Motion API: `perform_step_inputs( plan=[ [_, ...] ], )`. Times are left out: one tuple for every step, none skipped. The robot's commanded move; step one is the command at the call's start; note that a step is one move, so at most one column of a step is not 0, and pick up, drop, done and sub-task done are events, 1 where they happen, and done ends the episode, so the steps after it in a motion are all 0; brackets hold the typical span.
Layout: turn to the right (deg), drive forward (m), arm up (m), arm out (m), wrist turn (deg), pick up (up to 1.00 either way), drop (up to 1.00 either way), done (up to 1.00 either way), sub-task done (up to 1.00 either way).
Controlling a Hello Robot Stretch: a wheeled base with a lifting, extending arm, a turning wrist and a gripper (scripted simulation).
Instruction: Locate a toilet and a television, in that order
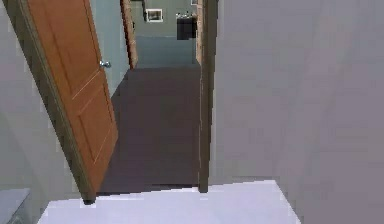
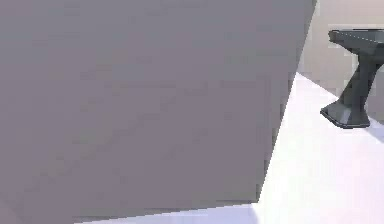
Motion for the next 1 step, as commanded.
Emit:
perform_step_inputs(
  plan=[
    [-6.0, 0.0, 0.0, 0.0, 0.0, 0.0, 0.0, 0.0, 0.0]
  ],
)
